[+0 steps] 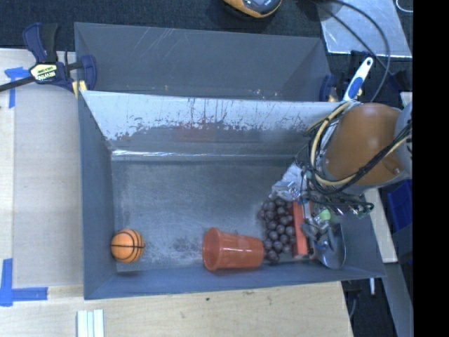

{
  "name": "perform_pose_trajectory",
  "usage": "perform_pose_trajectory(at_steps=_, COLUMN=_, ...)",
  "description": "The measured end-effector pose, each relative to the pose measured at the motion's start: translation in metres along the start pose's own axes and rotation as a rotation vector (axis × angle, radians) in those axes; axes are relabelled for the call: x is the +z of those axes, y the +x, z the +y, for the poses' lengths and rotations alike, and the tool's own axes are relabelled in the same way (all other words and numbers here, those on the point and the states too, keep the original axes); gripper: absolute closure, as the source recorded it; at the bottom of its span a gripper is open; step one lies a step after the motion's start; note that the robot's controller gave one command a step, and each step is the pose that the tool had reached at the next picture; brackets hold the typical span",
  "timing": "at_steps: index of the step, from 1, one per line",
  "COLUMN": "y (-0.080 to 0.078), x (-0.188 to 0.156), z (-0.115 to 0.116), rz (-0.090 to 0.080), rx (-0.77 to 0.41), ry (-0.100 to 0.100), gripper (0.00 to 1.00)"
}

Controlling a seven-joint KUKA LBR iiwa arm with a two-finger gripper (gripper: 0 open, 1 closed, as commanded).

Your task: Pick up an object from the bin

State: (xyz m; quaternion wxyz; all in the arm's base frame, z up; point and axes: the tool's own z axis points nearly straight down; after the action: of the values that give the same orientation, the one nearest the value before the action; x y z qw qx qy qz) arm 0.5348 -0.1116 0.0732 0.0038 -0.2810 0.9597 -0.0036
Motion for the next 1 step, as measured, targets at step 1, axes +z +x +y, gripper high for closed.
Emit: perform_pose_trajectory(at_steps=1, y=-0.0008, x=-0.0015, z=-0.0017, rz=-0.005, rx=-0.021, ry=0.002, gripper=0.0)
